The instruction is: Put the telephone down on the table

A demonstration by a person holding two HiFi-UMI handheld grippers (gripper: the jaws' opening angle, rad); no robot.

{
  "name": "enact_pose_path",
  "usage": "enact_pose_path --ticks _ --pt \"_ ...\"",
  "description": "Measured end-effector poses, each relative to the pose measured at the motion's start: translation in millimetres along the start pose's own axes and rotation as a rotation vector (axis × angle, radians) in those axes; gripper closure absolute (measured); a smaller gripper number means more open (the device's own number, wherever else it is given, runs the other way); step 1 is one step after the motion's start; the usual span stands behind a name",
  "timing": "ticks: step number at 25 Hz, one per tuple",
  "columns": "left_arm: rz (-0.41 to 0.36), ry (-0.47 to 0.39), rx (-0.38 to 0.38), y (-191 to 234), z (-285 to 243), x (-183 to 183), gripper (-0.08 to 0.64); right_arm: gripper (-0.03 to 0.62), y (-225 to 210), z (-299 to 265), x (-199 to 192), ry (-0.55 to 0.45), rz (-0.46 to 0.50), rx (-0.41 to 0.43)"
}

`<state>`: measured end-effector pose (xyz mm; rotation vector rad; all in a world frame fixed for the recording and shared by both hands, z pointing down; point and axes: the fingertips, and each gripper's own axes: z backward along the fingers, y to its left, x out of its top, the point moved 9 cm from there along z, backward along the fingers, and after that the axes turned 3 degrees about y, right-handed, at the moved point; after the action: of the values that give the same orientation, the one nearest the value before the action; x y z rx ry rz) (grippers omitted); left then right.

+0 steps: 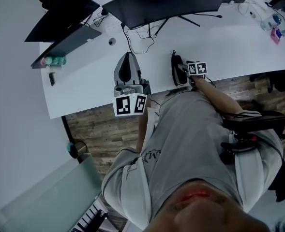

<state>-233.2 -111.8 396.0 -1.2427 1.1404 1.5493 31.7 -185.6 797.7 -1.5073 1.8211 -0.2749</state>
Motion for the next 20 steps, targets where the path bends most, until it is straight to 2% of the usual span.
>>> enact_pose_path --ticks 4,7,14,20 --pt "0.002 0.011 -0.002 2 -12 -3 0.549 0.308 4 26 40 -0.114 -0.011 -0.023" --pt "-0.010 0.024 0.003 5 -20 -4 0.549 0.308 18 58 81 -0.241 0.044 -0.041" --pt "-0.036 0.032 -0.035 4 -40 -3 0.549 0.308 96 156 177 -0.568 0.372 -0.011" --pt "-0.052 0.016 -0.100 2 -54 4 0.549 0.308 179 242 220 -0.794 0.636 0.012"
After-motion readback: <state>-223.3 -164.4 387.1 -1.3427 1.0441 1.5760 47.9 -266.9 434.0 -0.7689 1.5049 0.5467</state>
